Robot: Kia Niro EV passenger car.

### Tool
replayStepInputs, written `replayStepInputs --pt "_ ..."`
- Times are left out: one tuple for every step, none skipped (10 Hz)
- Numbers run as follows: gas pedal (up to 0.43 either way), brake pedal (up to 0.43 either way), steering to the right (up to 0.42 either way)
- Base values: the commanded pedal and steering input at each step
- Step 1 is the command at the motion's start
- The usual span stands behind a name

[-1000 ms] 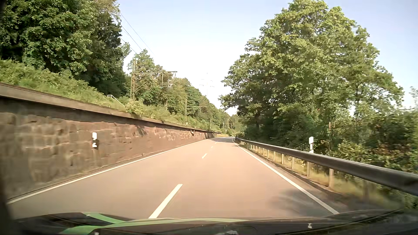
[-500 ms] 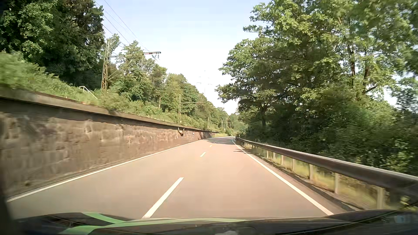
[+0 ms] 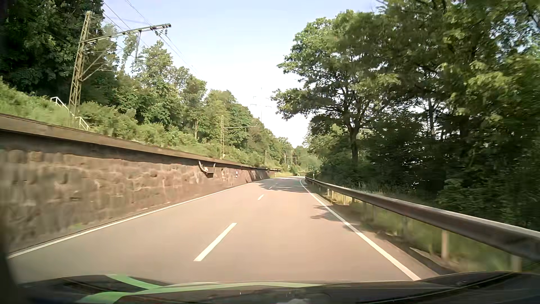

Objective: Follow the waypoints while adhering to traffic rules and regulations

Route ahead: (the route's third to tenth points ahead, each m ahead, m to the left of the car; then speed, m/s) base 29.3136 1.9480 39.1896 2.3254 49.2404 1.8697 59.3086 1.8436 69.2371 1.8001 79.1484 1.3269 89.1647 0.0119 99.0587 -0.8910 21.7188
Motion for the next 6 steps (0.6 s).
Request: replayStepInputs --pt "0.087 0.000 0.001" --pt "0.067 0.000 0.001" --pt "0.059 0.000 0.001" --pt "0.000 0.000 0.000" --pt "0.000 0.000 0.000" --pt "0.000 0.000 0.000"
